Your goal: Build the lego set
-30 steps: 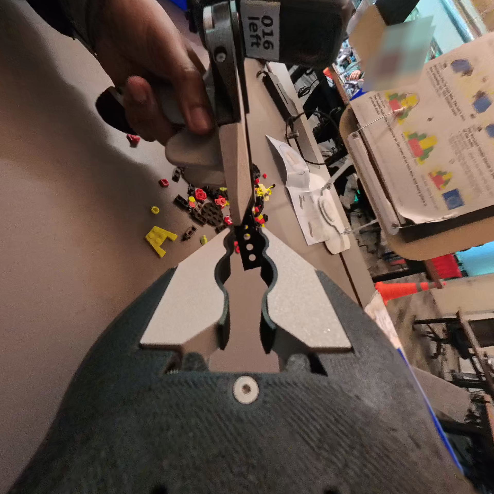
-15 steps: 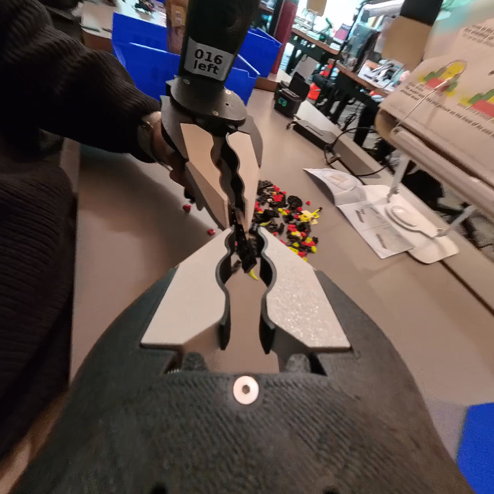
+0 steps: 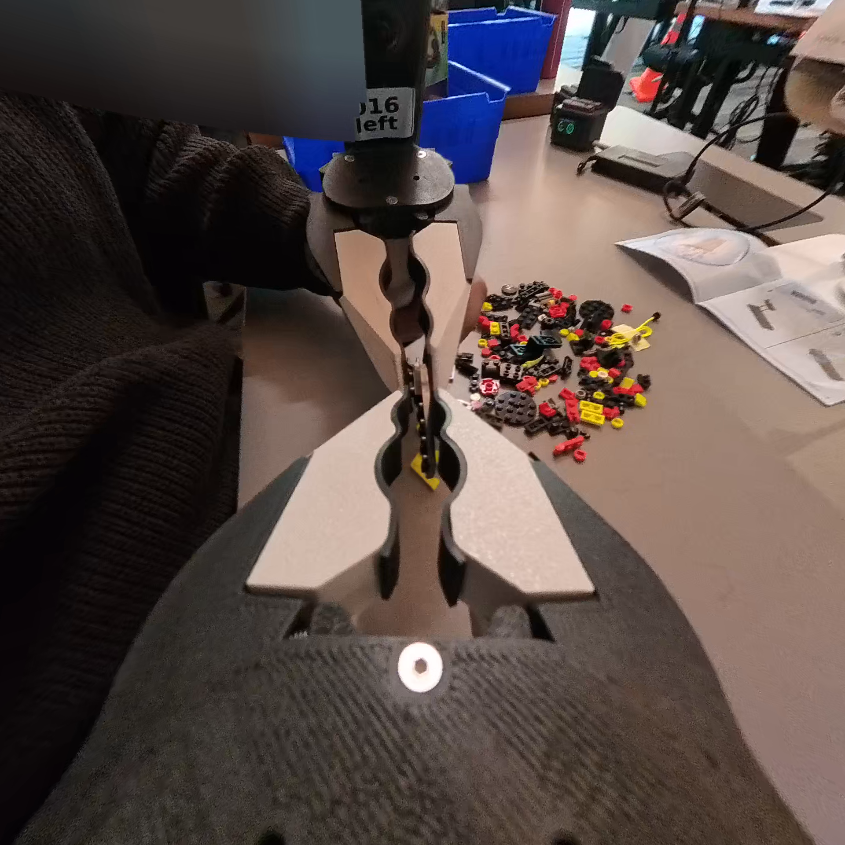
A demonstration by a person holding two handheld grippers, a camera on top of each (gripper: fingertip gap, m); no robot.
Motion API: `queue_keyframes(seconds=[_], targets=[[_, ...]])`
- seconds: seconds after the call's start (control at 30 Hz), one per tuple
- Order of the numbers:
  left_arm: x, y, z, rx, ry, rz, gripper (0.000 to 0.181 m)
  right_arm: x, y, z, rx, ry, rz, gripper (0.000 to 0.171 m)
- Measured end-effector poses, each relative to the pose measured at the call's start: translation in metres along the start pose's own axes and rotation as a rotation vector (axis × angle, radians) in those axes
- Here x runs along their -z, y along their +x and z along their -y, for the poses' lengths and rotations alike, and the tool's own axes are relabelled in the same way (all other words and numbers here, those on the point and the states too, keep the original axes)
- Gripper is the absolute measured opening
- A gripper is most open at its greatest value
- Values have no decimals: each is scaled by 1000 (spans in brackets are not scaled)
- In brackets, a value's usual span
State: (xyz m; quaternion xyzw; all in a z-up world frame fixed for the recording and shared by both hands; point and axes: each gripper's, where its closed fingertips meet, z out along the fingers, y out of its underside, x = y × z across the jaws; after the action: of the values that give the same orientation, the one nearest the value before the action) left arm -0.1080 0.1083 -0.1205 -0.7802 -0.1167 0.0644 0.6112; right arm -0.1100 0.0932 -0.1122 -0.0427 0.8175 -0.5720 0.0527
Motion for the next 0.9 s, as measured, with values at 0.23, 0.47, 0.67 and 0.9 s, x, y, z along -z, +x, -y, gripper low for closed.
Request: queue_keyframes(seconds=[0.23, 0.47, 0.67, 0.9], targets=[[1, 2, 2, 7, 2, -18, 6, 2, -2, 3, -39, -7, 28, 6], [0, -2, -2, 5, 27, 23, 9, 2, 1, 1, -5, -9, 4, 6], [0, -4, 0, 59, 58, 7, 3, 5, 2, 6, -31, 46, 16, 7], [1, -3, 0, 67, 62, -9, 1, 4, 3, 5, -45, 55, 18, 8]])
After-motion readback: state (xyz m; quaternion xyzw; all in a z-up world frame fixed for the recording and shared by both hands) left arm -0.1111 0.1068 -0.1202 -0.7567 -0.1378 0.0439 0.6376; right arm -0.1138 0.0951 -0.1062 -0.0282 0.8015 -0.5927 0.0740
